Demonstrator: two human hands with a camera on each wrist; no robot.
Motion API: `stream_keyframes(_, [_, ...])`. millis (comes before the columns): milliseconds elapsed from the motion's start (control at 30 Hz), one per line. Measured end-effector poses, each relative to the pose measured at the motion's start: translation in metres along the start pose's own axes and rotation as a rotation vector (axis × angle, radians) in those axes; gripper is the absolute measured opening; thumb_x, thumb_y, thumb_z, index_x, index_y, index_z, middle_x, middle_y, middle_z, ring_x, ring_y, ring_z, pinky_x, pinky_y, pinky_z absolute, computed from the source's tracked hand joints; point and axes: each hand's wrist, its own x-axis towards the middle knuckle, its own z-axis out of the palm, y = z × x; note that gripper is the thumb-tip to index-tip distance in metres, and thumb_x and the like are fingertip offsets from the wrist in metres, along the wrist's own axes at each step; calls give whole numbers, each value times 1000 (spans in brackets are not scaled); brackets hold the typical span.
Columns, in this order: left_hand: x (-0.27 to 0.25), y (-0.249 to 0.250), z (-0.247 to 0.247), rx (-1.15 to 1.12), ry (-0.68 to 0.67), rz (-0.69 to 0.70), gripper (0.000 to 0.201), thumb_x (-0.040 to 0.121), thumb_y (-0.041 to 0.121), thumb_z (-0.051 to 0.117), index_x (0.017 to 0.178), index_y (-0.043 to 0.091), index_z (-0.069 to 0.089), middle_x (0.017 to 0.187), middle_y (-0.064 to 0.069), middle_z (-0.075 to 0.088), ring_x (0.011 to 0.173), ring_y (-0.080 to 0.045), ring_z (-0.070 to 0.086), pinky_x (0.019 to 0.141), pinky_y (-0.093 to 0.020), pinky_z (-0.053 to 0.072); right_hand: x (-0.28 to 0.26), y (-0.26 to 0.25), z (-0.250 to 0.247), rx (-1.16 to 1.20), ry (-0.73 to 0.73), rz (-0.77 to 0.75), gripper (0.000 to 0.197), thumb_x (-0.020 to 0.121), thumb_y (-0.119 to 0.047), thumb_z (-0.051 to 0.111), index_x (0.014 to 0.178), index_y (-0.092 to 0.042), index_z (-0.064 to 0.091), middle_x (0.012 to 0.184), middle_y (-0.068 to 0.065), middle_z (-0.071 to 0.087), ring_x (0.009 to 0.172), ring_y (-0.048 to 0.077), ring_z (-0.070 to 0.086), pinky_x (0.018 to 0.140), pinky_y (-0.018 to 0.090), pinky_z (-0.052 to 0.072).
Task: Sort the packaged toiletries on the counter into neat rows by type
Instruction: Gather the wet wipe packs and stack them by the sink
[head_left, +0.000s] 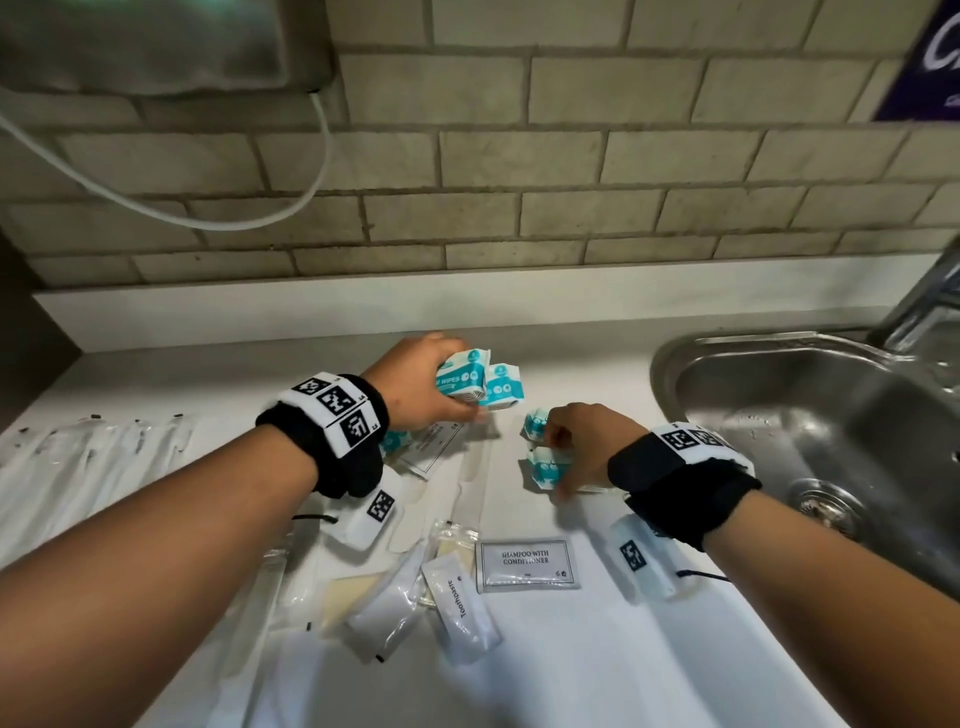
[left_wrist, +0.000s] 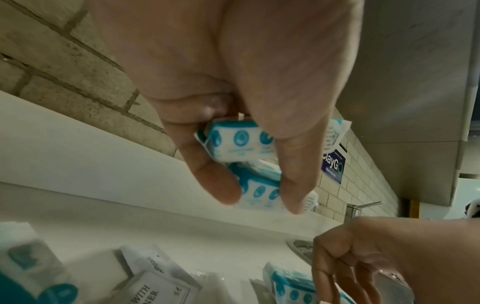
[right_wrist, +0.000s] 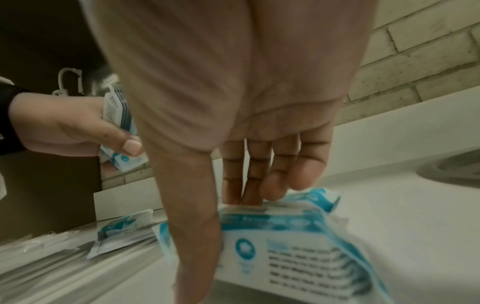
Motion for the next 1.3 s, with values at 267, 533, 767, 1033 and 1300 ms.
stream_keyframes(267, [2, -2, -1, -19, 1, -22, 46, 73, 33, 82, 113, 21, 62, 100, 8, 55, 89, -11, 58, 69, -21, 42, 18, -1, -14, 118, 109, -5, 34, 76, -46, 72, 99, -23, 62, 102, -4, 64, 91, 17, 59, 77, 29, 48])
stream_keyframes(533, [3, -15, -4, -40, 37, -107, 46, 72, 29, 82, 113, 20, 62, 100, 6, 56, 85, -10, 59, 68, -22, 44, 42, 3, -23, -62, -54, -15, 39, 99, -24, 46, 136, -17, 51, 139, 2, 52, 126, 21, 49, 101, 27, 38])
stream_keyframes(767, [7, -15, 0, -42, 21, -105, 39, 73, 26, 81, 108, 20, 63, 99, 7, 55, 87, -11, 60, 70, -23, 45, 32, 3, -23, -3, -99, -110, 29, 90, -9, 54, 115, -21, 64, 116, -4, 63, 95, 15, 55, 71, 18, 40])
stream_keyframes(1033, [8, -6, 4, -56, 32, -66, 45, 74, 25, 82, 114, 19, 62, 103, 7, 54, 93, -11, 57, 73, -22, 42, 28, 5, -15, 19, -54, -56, 20, 88, -24, 60, 108, -21, 66, 109, -3, 64, 96, 17, 56, 79, 24, 43])
stream_keyframes(1300, [9, -3, 5, -56, 27, -65, 44, 75, 27, 81, 114, 21, 61, 103, 6, 55, 90, -10, 58, 67, -19, 42, 35, -3, -16, -186, -120, -1, 38, 94, -14, 49, 131, -12, 55, 134, 10, 54, 121, 28, 53, 99, 33, 45])
